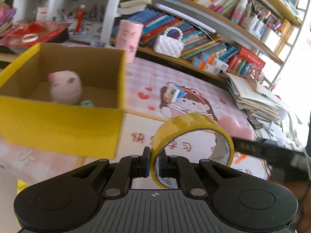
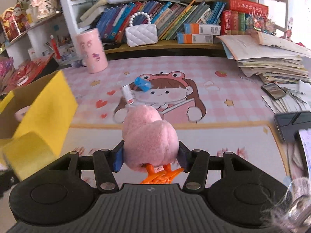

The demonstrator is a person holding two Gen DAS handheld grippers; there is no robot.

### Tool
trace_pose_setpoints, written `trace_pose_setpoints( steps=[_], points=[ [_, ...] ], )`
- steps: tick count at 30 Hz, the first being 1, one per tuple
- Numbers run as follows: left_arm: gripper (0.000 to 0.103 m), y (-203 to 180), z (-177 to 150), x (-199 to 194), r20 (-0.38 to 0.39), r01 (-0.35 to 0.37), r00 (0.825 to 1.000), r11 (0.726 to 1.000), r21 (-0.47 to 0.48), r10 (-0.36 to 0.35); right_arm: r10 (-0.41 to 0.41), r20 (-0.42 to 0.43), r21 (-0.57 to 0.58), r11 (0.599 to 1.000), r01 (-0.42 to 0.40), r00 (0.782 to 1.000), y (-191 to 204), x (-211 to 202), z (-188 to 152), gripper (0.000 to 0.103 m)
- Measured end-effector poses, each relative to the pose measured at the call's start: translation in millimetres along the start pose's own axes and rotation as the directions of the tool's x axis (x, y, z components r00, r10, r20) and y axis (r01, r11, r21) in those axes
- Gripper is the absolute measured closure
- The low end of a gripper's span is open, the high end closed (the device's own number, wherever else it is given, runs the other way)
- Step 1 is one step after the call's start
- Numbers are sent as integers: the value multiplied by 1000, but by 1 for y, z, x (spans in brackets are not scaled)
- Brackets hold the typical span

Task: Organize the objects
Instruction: 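Carry the tape roll and pink toy in both tools over the yellow box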

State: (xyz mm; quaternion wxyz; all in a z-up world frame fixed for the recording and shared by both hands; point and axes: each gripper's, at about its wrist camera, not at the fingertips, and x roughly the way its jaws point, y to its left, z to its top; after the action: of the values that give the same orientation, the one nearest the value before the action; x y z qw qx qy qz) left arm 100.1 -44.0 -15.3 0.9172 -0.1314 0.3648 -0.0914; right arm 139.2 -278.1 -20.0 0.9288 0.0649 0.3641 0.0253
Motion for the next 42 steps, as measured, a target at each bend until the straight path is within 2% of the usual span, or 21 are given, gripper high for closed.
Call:
trace_pose_setpoints(
  steps=[6,13,23,34,42],
  points=[
    [97,34,-15,-33,20,-36,999,999,-28,36,32,-9,-10,999,-32,999,45,-40,-37,52],
    [97,69,-35,-78,47,-54,997,997,-58,57,85,-29,-76,993,-87,996,101,-63,-68,52],
    [97,111,-56,-131,88,-102,990,990,-97,110,158,-44,-117,980,-163,986,156,-88,-99,52],
    [97,140,-69,-166,131,-126,981,983,-130,143,208,-33,-168,963,-211,978,198,-107,-117,52],
    [97,149,-70,-174,150,-117,979,985,-127,136,203,-8,-187,962,-200,979,209,-117,-118,52]
  ],
)
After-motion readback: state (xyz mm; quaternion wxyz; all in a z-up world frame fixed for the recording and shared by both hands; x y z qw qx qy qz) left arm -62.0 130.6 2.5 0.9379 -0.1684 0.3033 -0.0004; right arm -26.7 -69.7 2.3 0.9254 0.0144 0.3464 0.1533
